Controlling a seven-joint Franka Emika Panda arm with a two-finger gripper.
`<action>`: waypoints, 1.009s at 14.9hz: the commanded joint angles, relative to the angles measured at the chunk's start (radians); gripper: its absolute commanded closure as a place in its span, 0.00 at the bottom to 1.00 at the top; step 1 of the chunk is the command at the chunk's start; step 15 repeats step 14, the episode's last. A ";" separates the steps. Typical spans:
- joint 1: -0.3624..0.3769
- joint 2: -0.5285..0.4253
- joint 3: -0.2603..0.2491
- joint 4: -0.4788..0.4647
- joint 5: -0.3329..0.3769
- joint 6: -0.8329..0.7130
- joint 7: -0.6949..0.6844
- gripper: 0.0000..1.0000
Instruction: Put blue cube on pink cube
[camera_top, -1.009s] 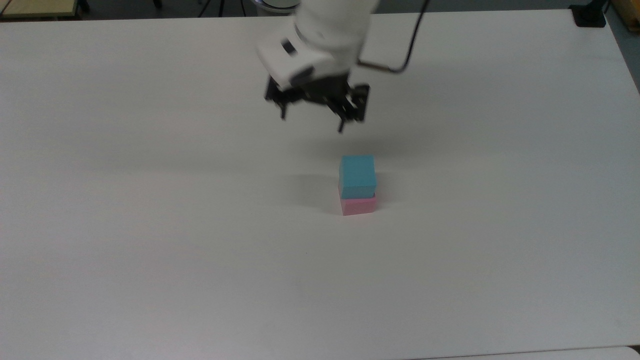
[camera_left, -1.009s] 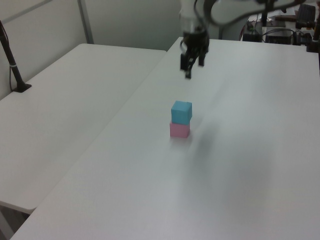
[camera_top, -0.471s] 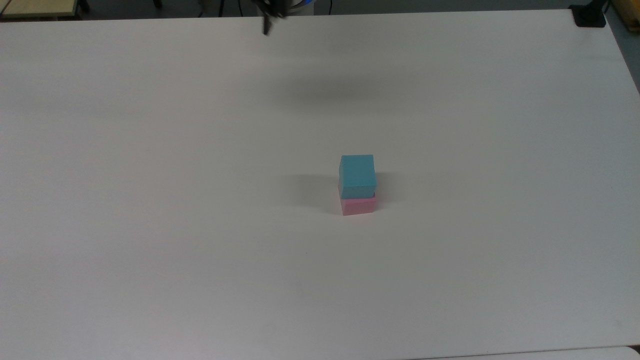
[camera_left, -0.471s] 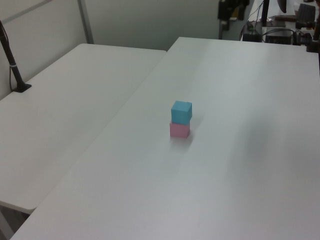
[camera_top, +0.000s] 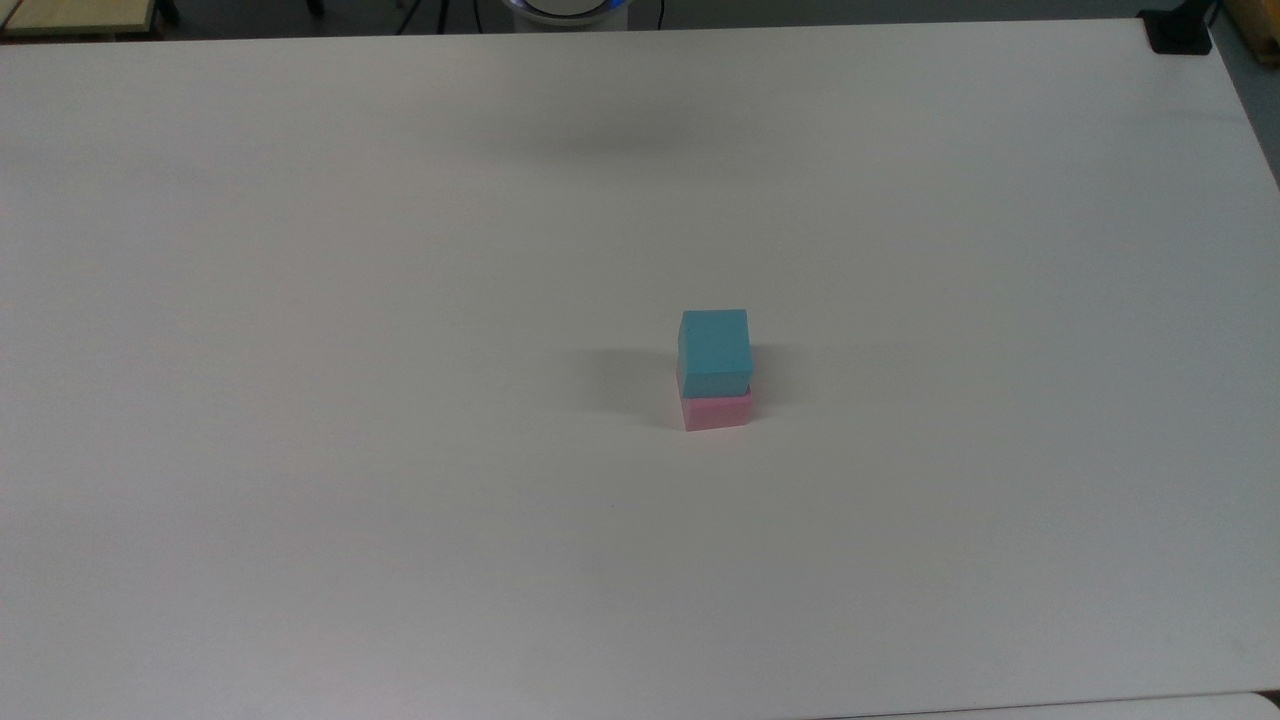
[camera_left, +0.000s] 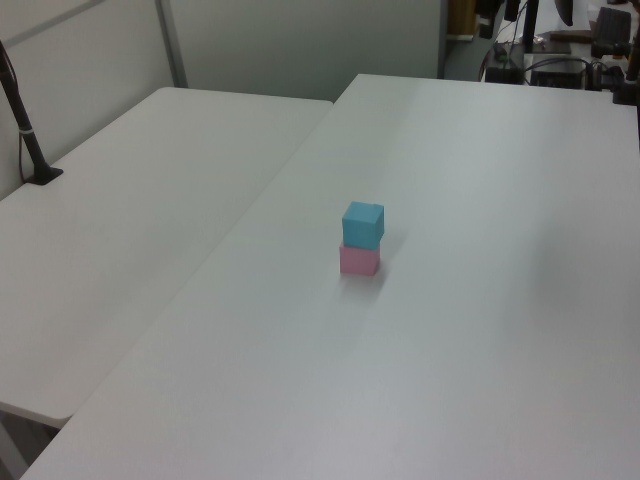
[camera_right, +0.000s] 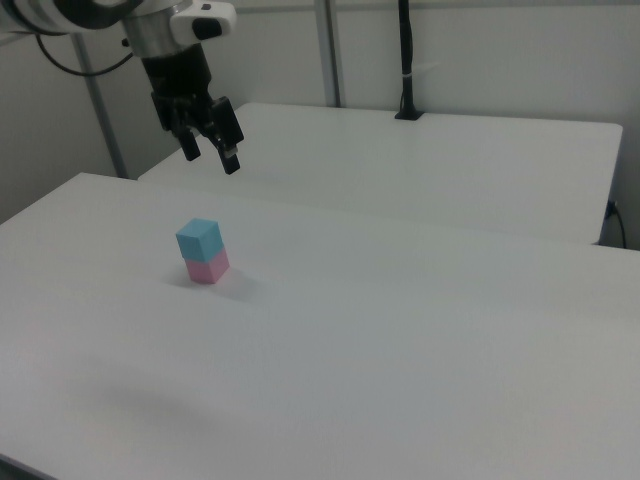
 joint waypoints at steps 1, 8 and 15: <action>-0.023 -0.105 0.047 -0.144 0.018 0.066 -0.030 0.00; -0.019 -0.092 0.049 -0.144 0.018 0.055 -0.179 0.00; -0.020 -0.091 0.038 -0.130 0.018 0.033 -0.248 0.00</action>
